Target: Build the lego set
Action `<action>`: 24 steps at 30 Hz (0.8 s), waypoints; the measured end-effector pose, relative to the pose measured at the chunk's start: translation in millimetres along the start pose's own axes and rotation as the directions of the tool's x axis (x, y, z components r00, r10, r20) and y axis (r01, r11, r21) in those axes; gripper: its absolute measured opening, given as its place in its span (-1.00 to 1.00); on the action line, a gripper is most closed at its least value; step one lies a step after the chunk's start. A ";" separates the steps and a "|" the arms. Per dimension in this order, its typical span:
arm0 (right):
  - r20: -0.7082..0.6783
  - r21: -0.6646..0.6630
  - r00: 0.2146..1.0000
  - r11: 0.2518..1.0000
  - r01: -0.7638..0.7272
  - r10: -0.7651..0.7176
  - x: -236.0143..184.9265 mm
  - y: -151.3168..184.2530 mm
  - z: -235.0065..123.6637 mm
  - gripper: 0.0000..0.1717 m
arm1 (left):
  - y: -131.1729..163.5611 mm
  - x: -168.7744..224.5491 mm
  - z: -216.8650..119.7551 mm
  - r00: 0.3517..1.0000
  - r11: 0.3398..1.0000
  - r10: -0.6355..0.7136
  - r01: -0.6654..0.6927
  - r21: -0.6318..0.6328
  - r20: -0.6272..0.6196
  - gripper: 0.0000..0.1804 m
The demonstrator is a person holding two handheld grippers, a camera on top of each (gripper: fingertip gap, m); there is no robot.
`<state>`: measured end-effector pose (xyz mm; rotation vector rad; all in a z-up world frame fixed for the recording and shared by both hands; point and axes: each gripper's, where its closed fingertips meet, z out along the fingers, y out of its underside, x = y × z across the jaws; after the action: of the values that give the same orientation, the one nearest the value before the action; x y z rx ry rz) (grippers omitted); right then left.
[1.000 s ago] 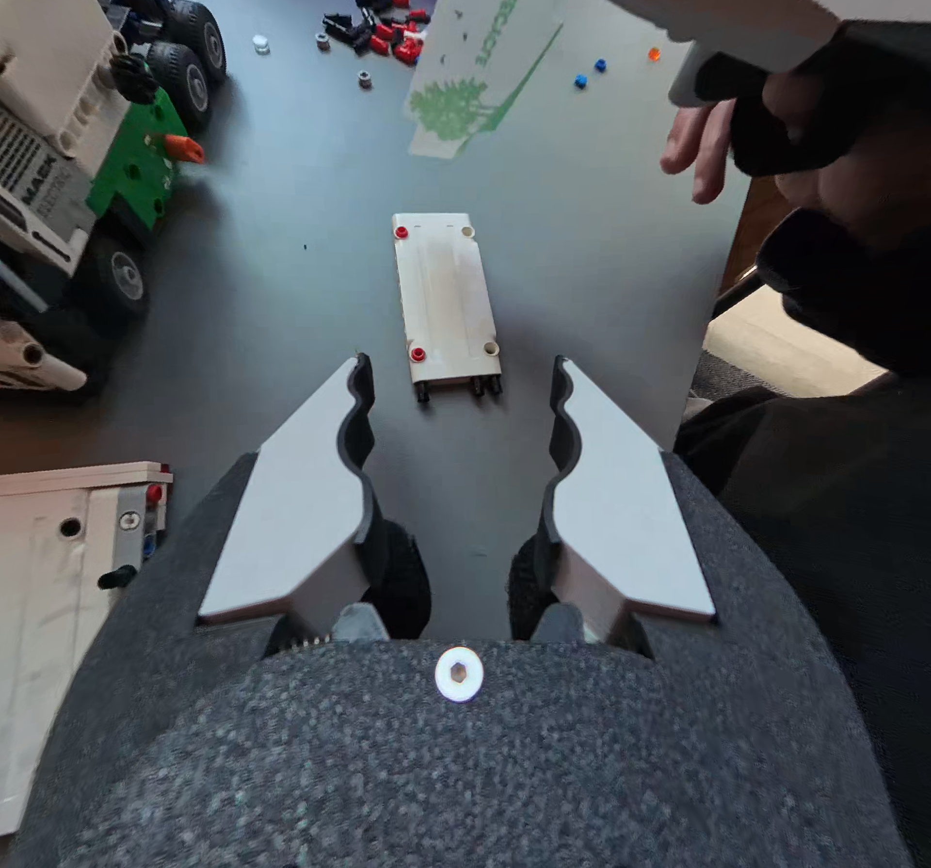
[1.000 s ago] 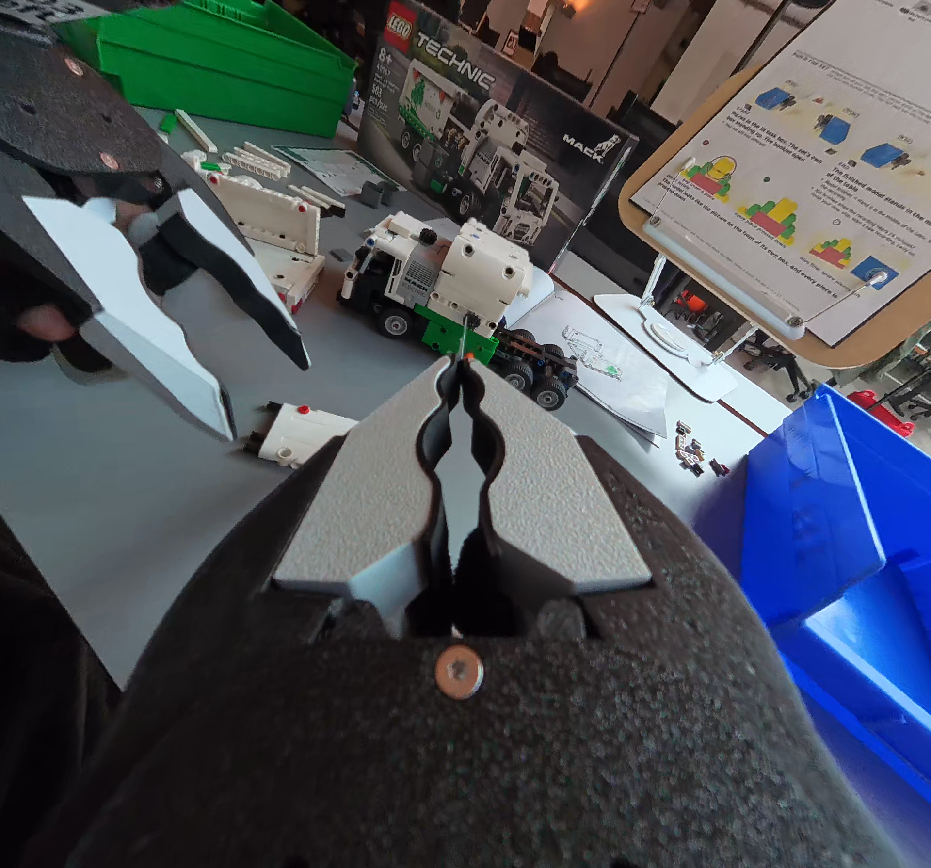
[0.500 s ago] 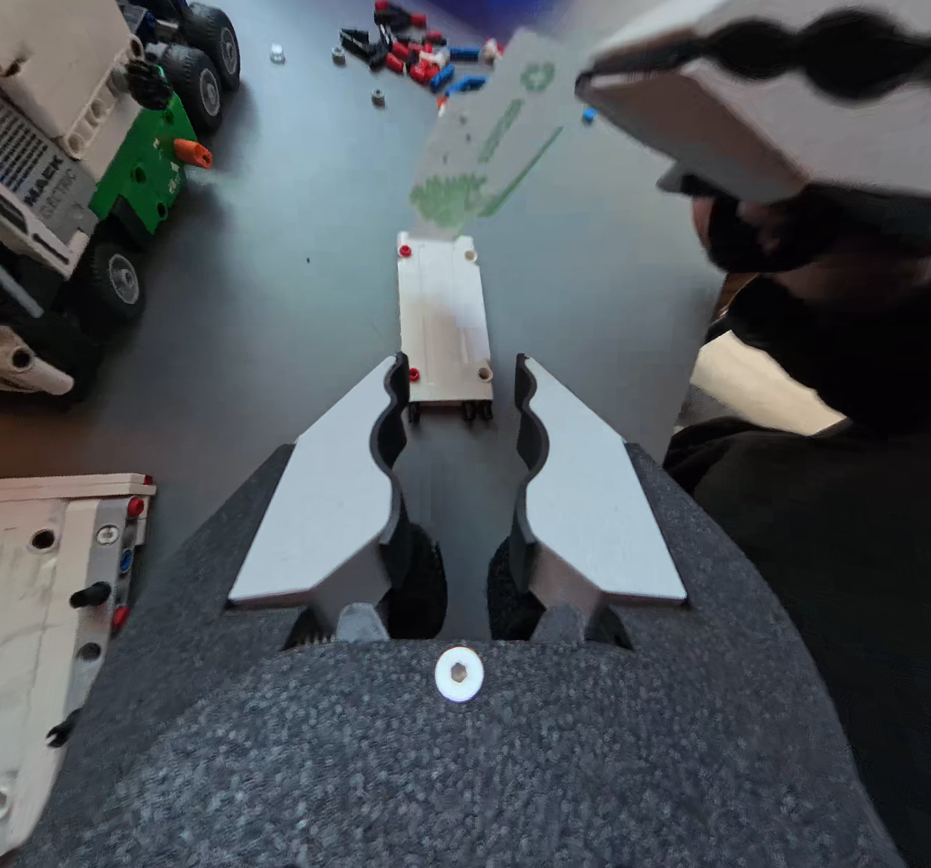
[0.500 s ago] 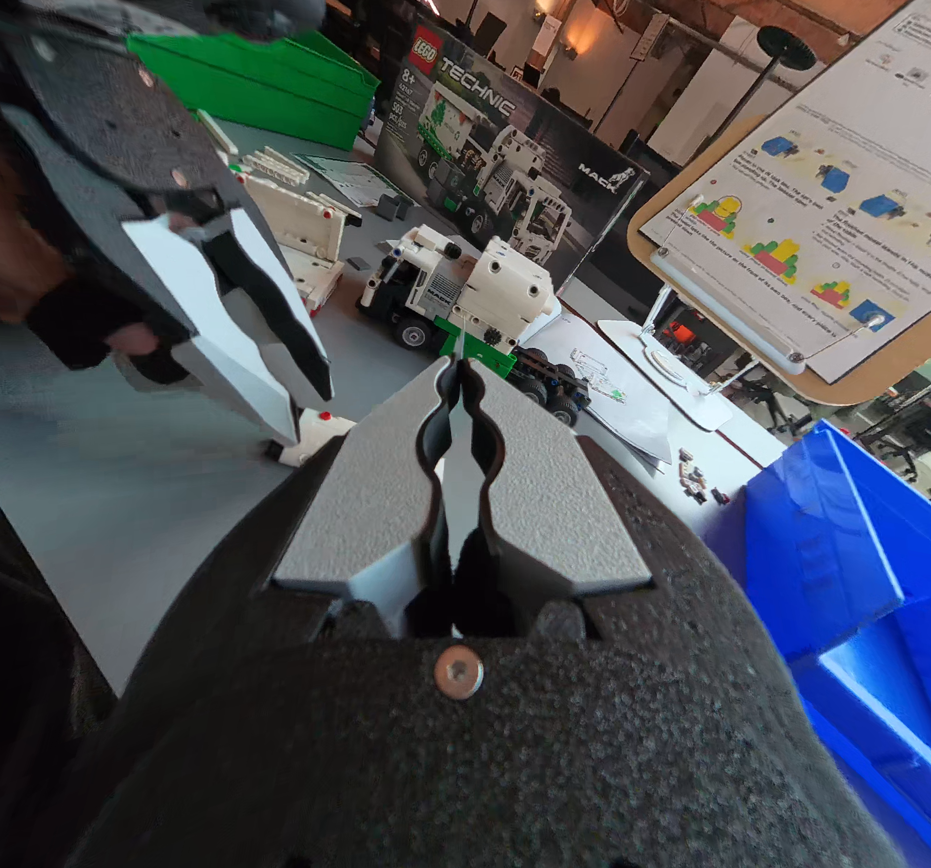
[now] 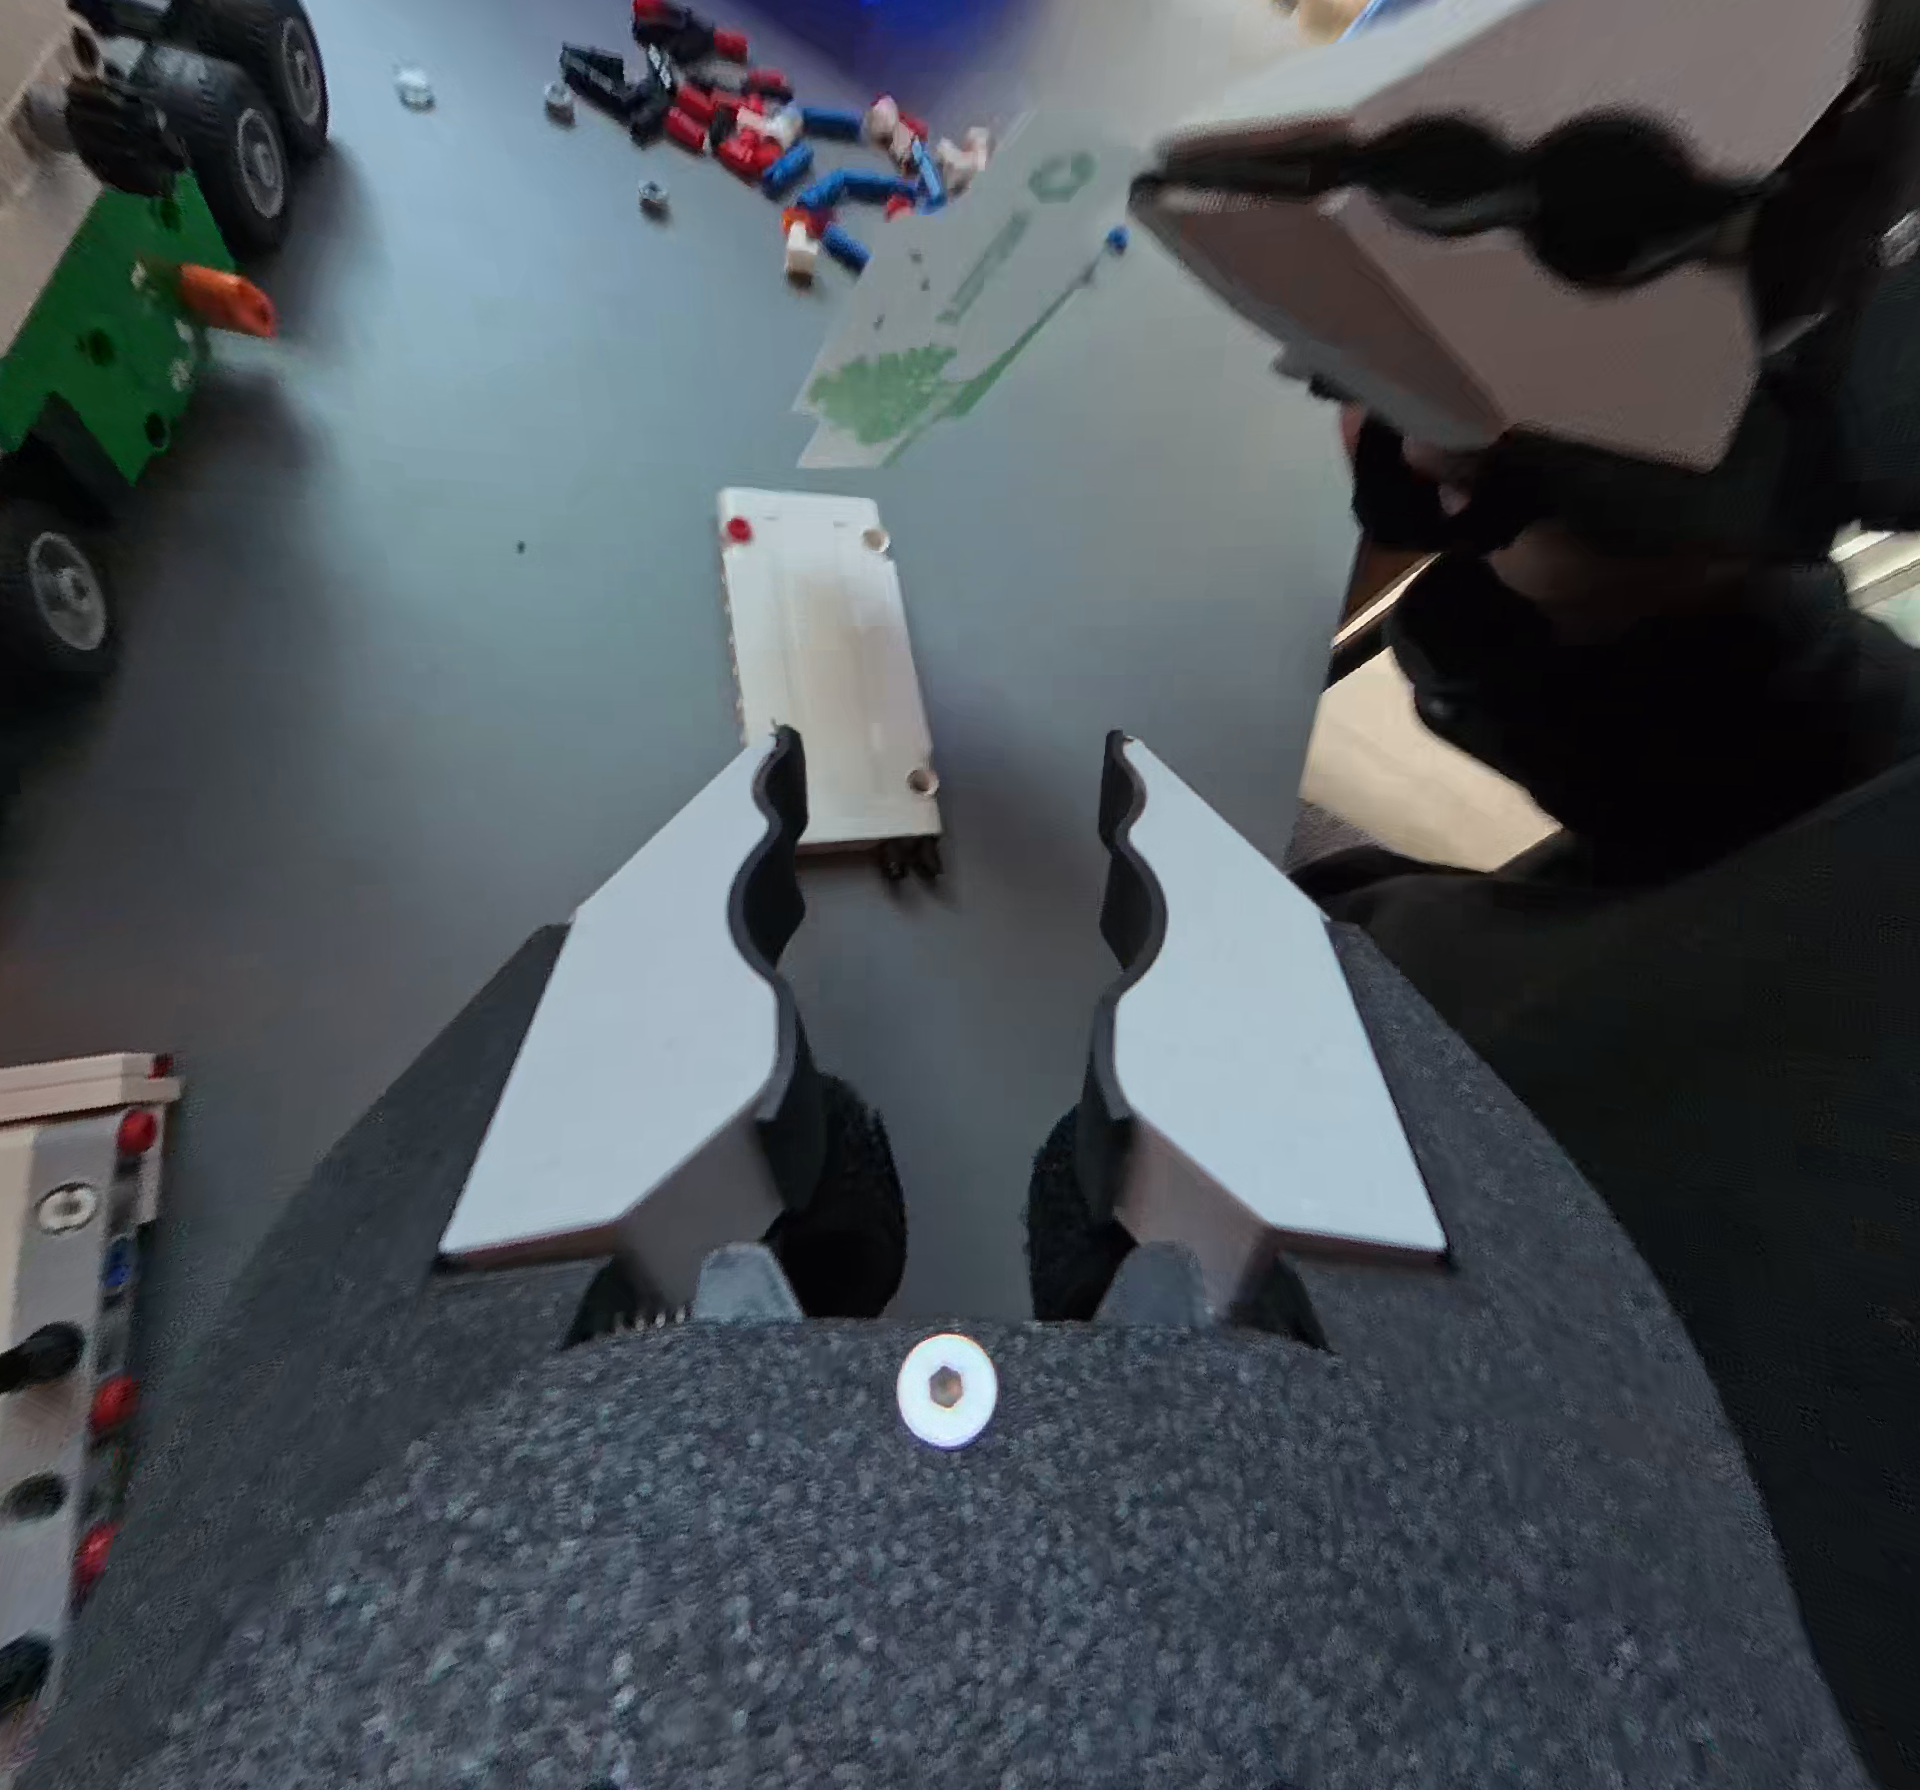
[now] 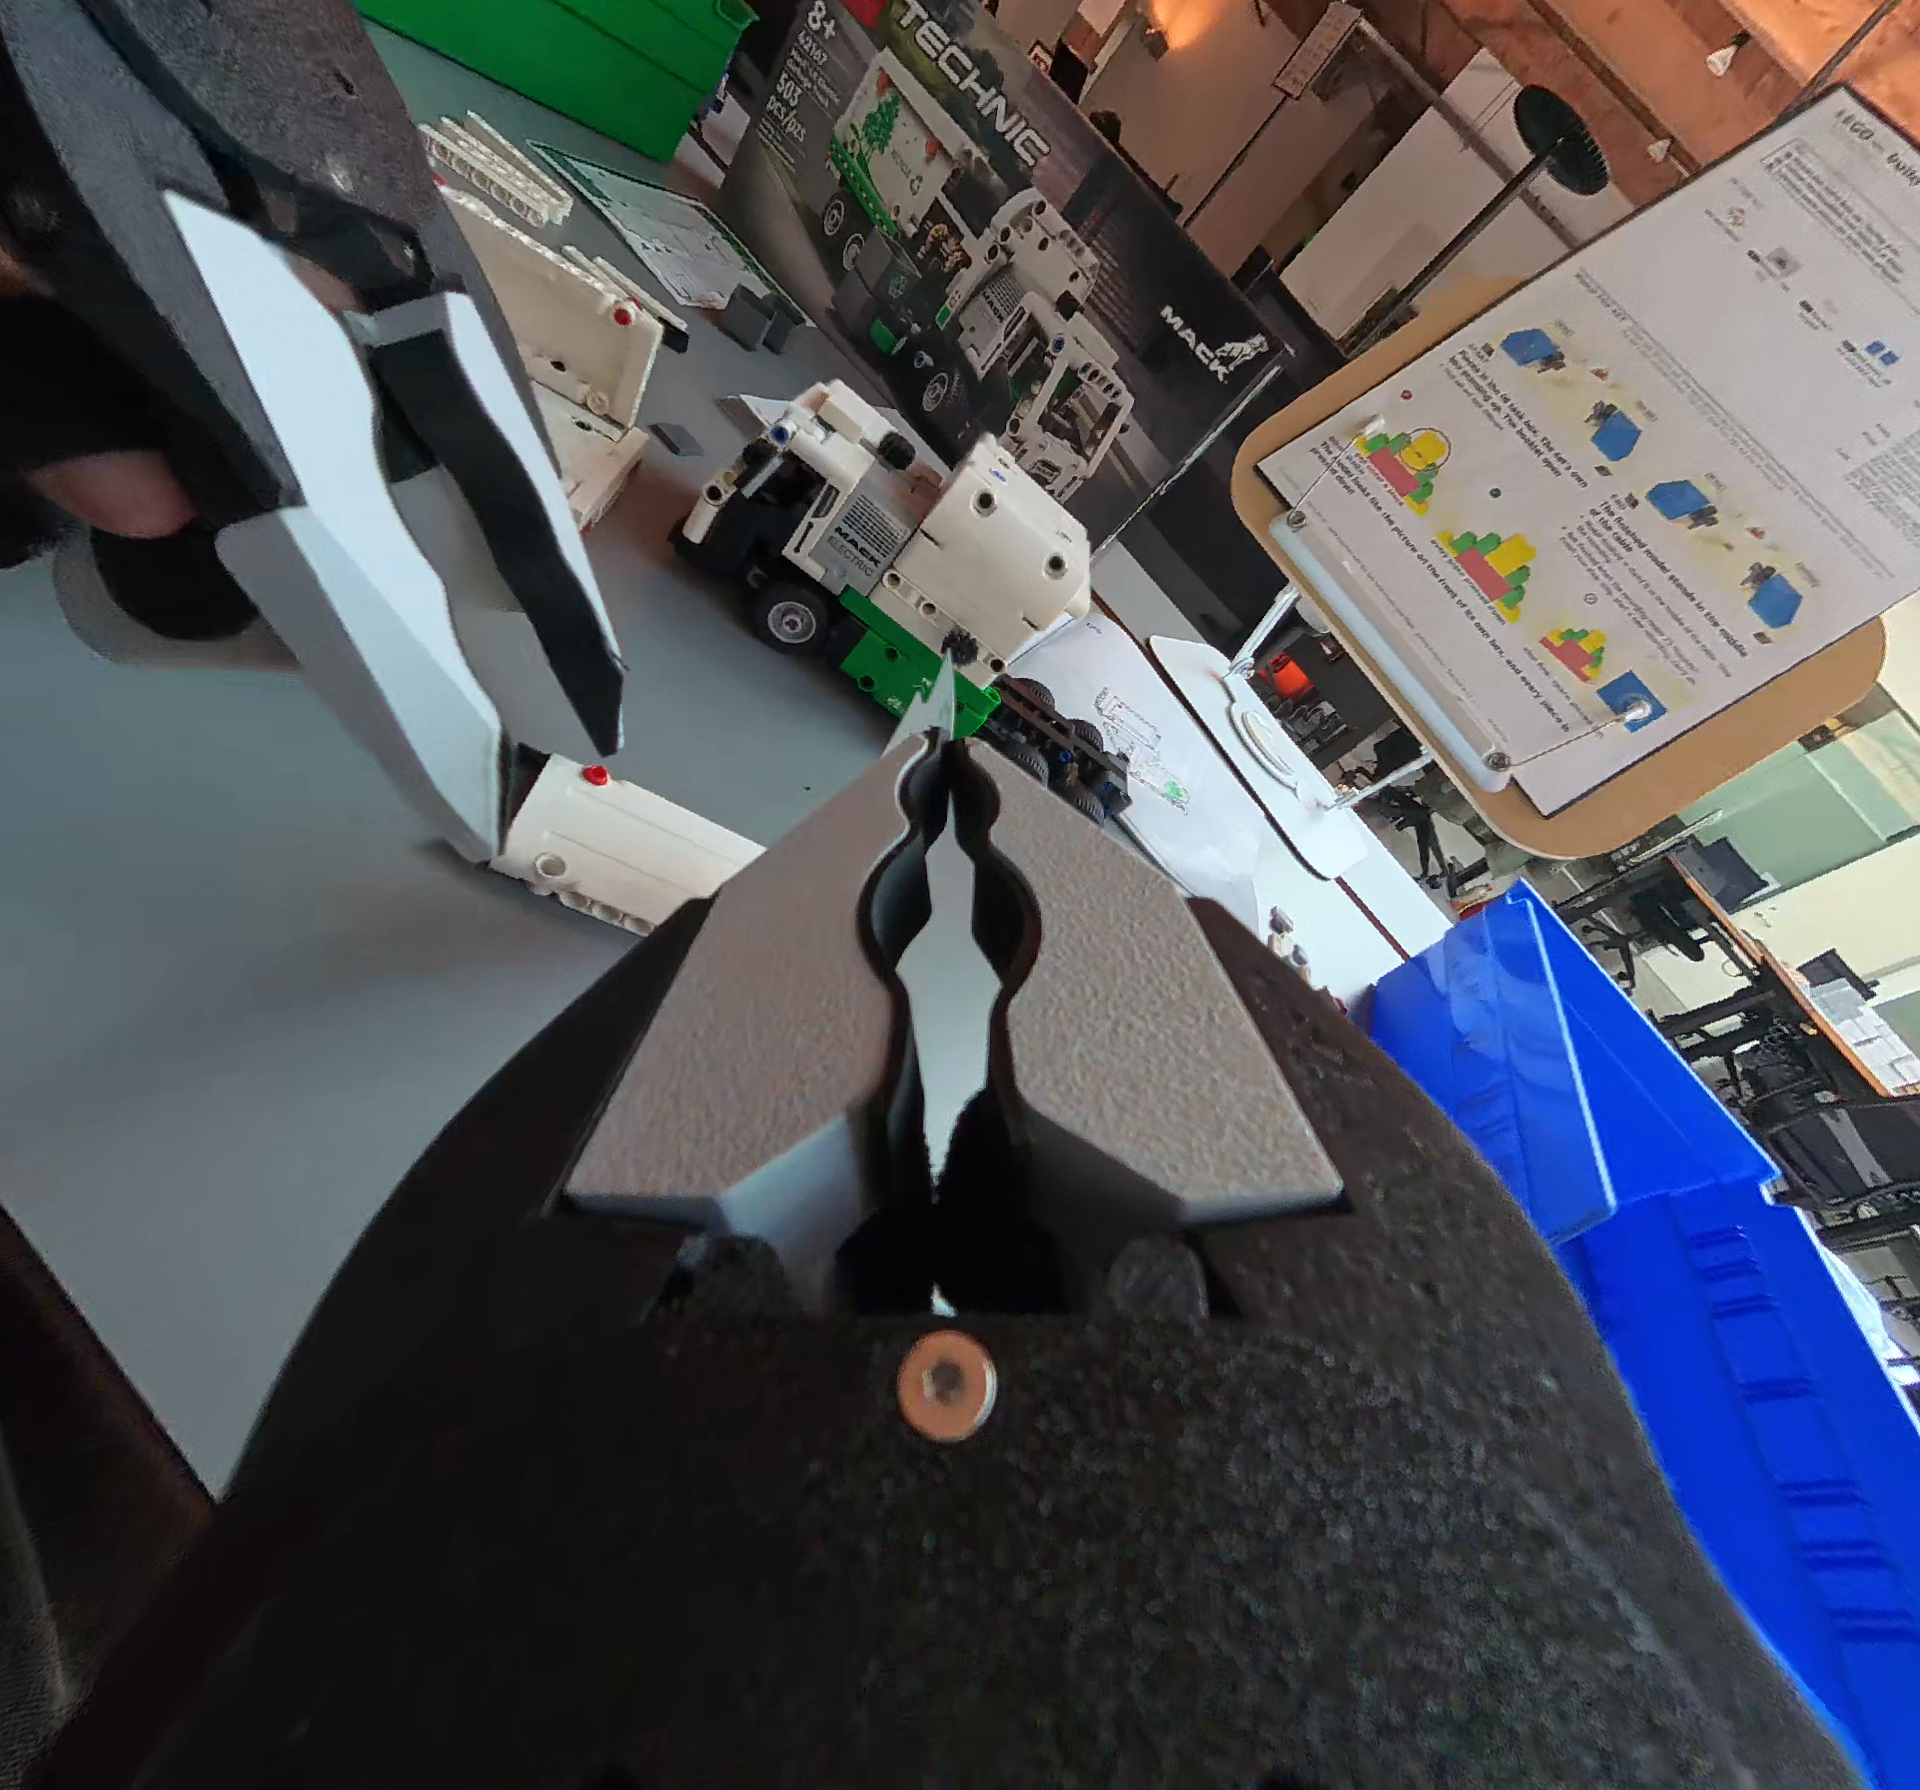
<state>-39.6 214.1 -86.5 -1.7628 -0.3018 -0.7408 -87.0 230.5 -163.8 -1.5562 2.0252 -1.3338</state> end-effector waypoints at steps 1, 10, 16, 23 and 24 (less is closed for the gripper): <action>-0.004 0.007 1.000 1.000 0.023 -0.023 -0.8 -3.2 -1.0 -1.00 | -10.0 6.7 -3.5 0.998 0.998 -0.042 0.045 0.052 -0.054 -0.43; -0.001 0.025 0.969 0.969 0.247 -0.247 -8.7 -13.0 -8.7 -1.00 | -54.8 7.7 -42.0 0.747 0.825 -0.454 0.558 0.088 -0.486 -0.65; 0.027 0.027 0.975 0.976 0.218 -0.219 -26.1 -12.9 -8.7 -1.00 | -52.5 21.5 -43.4 0.648 0.784 -0.514 0.620 -0.002 -0.562 -0.64; 0.173 0.032 0.920 0.932 -0.362 0.352 -7.6 -24.3 -9.7 -1.00 | -46.2 24.2 -49.5 0.841 0.914 -0.348 0.402 0.049 -0.413 -0.58; 0.215 0.031 0.879 0.896 -0.442 0.426 -6.6 -26.9 -10.2 -1.00 | -50.9 27.0 -54.3 0.811 0.899 -0.366 0.434 0.051 -0.457 -0.58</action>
<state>-62.8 214.4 -68.3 -1.7470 -0.0601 -0.2209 -102.2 234.1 -86.1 -1.8066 1.8052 -2.1195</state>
